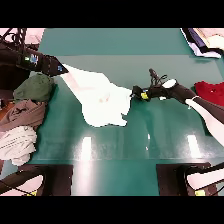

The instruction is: Fold the shirts.

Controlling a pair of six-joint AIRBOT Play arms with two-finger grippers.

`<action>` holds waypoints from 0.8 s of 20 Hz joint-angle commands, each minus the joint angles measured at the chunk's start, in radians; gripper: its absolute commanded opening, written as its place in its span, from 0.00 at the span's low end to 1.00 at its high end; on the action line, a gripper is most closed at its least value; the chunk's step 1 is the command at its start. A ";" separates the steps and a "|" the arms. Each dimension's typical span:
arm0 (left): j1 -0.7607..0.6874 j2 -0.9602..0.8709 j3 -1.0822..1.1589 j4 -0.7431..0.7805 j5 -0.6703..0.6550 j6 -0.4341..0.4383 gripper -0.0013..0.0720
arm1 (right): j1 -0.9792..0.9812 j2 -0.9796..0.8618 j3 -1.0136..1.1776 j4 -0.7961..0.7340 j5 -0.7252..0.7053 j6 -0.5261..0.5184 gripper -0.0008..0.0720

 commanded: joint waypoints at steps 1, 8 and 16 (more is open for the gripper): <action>0.001 0.013 0.006 0.056 0.023 0.000 0.05 | -0.023 0.053 0.069 0.002 -0.007 -0.052 0.04; 0.001 0.029 0.447 0.195 0.033 -0.029 0.05 | -0.223 0.434 0.423 -0.237 0.153 -0.055 0.04; 0.001 0.234 0.582 0.190 0.137 -0.052 0.05 | -0.402 0.762 0.767 -0.377 0.301 -0.043 0.04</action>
